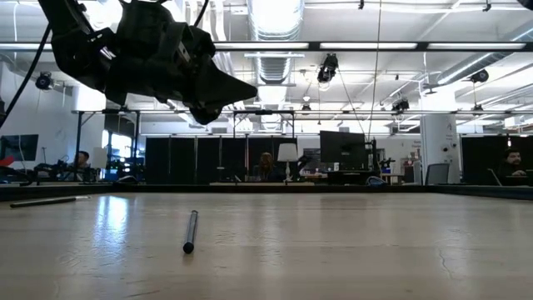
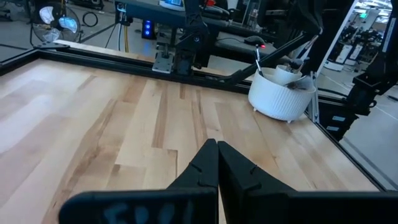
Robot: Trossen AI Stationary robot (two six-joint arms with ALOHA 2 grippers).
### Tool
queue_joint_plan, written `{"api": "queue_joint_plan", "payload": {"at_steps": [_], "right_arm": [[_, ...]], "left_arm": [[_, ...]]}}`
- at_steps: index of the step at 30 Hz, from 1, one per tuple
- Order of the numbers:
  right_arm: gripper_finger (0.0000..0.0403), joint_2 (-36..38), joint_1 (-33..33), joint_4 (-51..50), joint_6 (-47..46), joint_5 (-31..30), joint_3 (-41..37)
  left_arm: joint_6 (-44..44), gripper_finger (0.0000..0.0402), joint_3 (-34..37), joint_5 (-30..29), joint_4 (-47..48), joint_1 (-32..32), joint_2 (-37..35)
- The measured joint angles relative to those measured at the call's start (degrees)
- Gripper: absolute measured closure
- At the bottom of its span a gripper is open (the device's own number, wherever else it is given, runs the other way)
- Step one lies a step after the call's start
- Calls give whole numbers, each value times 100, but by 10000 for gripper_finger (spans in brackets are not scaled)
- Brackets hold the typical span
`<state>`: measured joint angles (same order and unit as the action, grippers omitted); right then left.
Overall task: Put items in baskets/containers
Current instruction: Put the black eyeshadow brush into the white organizer
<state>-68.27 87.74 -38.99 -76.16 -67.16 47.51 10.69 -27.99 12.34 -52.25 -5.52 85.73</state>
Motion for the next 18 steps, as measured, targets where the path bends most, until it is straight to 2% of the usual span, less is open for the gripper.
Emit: {"api": "queue_joint_plan", "payload": {"at_steps": [5, 18], "right_arm": [[382, 29, 0, -20, 2, 16, -2], [308, 89, 0, -29, -20, 328, -2]], "left_arm": [[0, 402, 0, 0, 2, 0, 0], [-2, 402, 0, -1, 9, 0, 0]]}}
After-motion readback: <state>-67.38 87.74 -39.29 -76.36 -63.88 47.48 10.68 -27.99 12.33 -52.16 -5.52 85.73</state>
